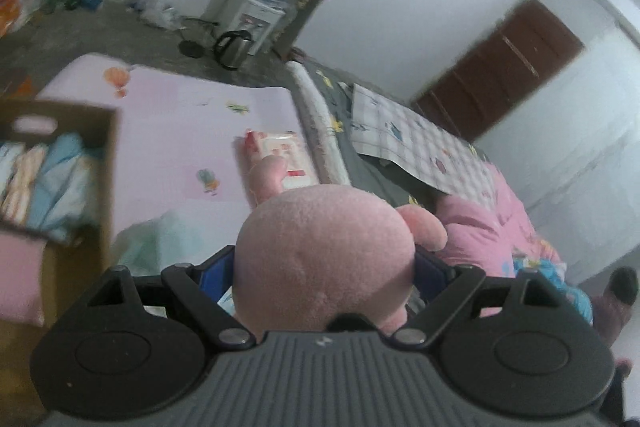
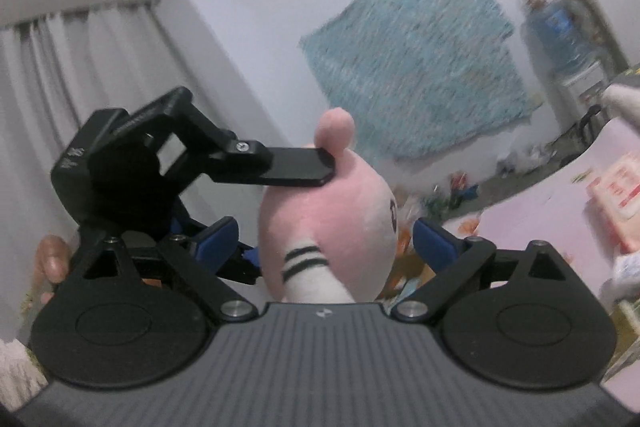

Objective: Organize soft objects

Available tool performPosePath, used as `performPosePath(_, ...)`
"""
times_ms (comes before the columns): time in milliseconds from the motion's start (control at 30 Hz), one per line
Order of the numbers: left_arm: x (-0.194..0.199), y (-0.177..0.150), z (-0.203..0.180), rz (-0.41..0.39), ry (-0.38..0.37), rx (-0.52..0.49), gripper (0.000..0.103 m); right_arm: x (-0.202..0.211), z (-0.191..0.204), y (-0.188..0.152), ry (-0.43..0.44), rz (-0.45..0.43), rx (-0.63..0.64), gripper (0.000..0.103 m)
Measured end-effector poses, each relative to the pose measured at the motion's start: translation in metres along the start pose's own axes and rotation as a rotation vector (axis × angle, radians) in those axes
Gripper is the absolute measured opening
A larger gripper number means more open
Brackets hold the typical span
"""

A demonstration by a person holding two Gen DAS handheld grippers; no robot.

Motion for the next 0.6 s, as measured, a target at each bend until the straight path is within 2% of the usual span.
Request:
performPosePath(100, 0.018, -0.006, 0.034, -0.022, 0.002, 0.070, 0.090, -0.026, 0.028, -0.018, 0.039, 0.075, 0.017, 0.093)
performPosePath(267, 0.048, -0.014, 0.098, -0.071, 0.036, 0.208, 0.091, -0.078, 0.069, -0.051, 0.121, 0.209, 0.015, 0.077)
performPosePath(400, 0.067, -0.022, 0.150, -0.112, 0.045, 0.323, 0.092, -0.114, 0.101, -0.081, 0.156, 0.311, 0.036, 0.074)
performPosePath(600, 0.085, -0.036, 0.221, -0.153, 0.007, 0.489, 0.094, -0.163, 0.135, -0.116, 0.190, 0.487, 0.111, 0.070)
Point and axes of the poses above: each gripper's, at about its wrist camera, not at the fingertips, and x roughly against the way its jaws point, z to its left, y to its top, the point moved 6 cm from there along -x, roughly the way its jaws point, and after that the axes turned 7 degrees about x, right-handed, at the moved point
